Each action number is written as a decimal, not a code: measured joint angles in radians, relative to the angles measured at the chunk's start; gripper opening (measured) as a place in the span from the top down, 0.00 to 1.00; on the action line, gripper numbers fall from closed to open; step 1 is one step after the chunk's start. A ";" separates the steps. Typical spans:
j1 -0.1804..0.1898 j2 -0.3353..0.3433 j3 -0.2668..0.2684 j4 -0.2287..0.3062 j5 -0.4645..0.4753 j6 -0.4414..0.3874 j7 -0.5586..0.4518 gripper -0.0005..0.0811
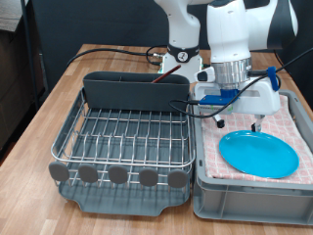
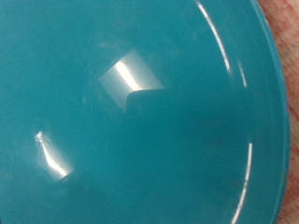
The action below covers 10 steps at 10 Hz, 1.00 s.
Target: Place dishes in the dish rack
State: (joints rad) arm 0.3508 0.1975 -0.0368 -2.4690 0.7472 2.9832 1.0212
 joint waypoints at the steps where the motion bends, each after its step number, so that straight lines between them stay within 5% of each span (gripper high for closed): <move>1: 0.000 0.004 -0.001 0.000 -0.001 0.000 0.000 0.01; 10: -0.049 0.057 0.055 0.048 0.124 0.001 -0.128 0.01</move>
State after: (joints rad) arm 0.3014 0.2548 0.0178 -2.4211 0.8707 2.9842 0.8929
